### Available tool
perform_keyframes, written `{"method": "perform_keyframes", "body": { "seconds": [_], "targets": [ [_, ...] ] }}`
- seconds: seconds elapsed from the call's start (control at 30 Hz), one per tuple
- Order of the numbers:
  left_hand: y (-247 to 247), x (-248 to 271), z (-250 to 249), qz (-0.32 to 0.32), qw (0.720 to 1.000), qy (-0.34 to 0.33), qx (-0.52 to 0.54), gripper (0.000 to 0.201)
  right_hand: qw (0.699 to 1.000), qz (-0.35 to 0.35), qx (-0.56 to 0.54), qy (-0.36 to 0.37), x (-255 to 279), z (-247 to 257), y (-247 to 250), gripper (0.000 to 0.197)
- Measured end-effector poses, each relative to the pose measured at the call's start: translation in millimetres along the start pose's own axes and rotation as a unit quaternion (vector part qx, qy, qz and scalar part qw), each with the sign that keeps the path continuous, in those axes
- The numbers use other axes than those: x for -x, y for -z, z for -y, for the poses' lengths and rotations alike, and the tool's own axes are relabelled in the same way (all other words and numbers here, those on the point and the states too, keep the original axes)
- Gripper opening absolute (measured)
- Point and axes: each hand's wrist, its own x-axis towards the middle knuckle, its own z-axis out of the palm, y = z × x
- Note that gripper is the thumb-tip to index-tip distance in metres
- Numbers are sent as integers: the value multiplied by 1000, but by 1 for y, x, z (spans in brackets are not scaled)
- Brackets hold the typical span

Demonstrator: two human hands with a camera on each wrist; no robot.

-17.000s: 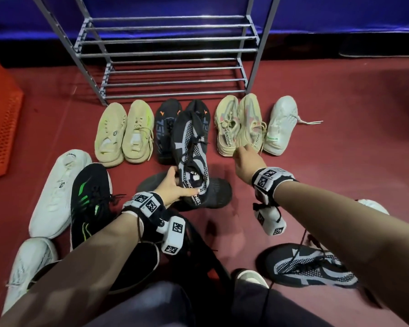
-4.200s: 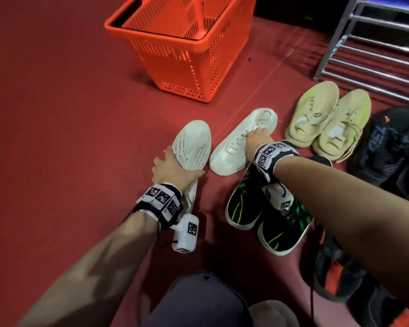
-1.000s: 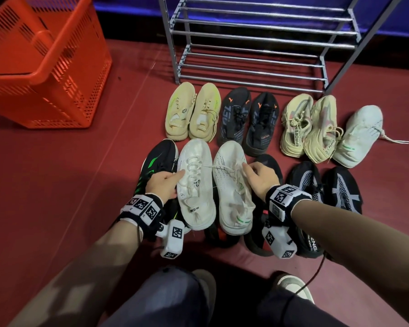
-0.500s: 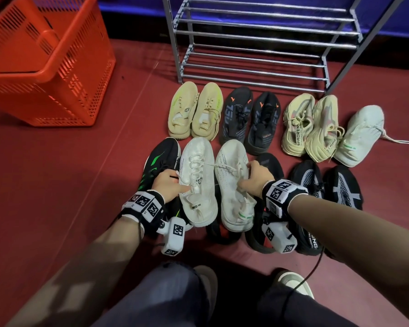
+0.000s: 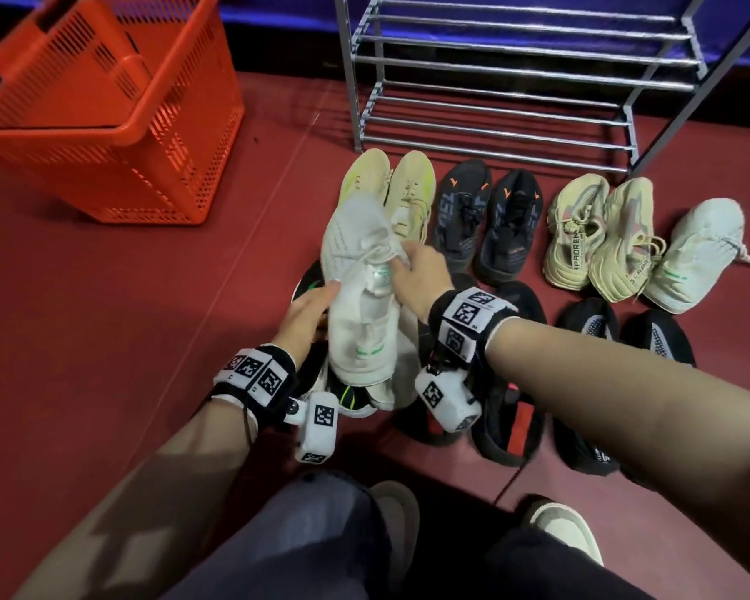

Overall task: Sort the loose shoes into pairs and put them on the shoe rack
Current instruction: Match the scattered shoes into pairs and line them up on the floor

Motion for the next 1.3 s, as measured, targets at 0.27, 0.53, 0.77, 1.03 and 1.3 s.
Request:
{"method": "perform_keyframes", "body": {
  "seconds": [0.27,0.53,0.77,1.03,1.3],
  "targets": [
    [61,-7,56,-54,990,79,-105,19,984,141,1,-109,17,-44,-45,23],
    [49,-5,49,-14,993,69,-97,36,976,159,139,-51,35,-40,-28,21],
    [57,-3,39,17,985,94,-145,35,964,181,163,-106,29,-24,-42,58],
    [55,3,39,19,983,84,-165,29,948,221,151,-174,31,4,-43,63],
    [57,8,44,25,991,39,-125,41,945,222,97,-219,40,4,-58,35]
  ]
}}
